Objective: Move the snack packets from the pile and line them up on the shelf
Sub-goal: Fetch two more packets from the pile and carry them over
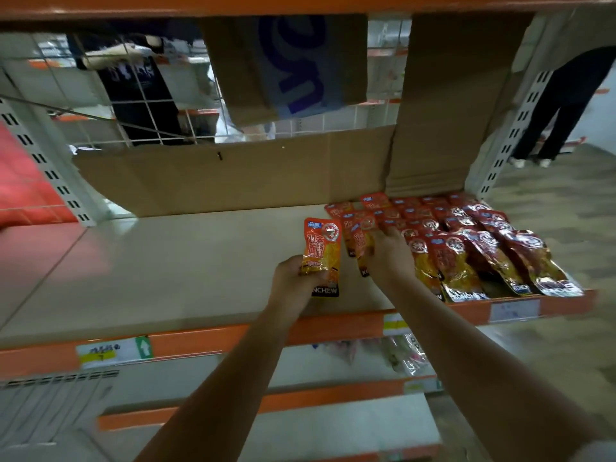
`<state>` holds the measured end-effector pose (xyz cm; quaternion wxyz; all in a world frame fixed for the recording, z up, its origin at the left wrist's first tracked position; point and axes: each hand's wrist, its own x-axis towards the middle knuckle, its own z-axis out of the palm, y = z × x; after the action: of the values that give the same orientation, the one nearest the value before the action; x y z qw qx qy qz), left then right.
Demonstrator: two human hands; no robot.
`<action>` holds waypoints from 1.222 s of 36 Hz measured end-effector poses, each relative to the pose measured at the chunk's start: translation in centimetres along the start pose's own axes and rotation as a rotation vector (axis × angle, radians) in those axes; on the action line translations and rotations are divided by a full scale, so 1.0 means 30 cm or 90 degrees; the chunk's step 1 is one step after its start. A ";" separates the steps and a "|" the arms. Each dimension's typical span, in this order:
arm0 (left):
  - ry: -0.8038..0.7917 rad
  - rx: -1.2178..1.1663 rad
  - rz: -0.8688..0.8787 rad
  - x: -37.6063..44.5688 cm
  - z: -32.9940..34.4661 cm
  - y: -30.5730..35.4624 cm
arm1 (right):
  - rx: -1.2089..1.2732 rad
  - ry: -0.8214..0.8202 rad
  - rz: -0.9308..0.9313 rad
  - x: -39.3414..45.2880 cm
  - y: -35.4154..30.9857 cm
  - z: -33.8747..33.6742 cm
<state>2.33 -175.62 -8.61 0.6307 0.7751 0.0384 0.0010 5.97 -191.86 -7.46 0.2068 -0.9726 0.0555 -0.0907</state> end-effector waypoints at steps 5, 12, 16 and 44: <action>-0.003 0.010 -0.002 0.011 -0.006 0.001 | -0.163 0.010 -0.028 0.035 -0.002 0.004; -0.036 0.051 -0.005 0.031 0.007 -0.005 | -0.220 0.014 -0.022 0.050 0.004 0.025; -0.032 0.066 -0.003 0.038 0.029 -0.003 | -0.213 0.023 -0.026 0.054 0.016 0.019; -0.062 0.595 0.068 0.072 0.287 0.064 | 0.007 0.135 -0.049 -0.026 0.161 -0.071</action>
<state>5.03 -184.29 -8.60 0.2146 0.9759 -0.0346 -0.0203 4.43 -196.96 -7.66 0.2012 -0.9579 0.0388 -0.2010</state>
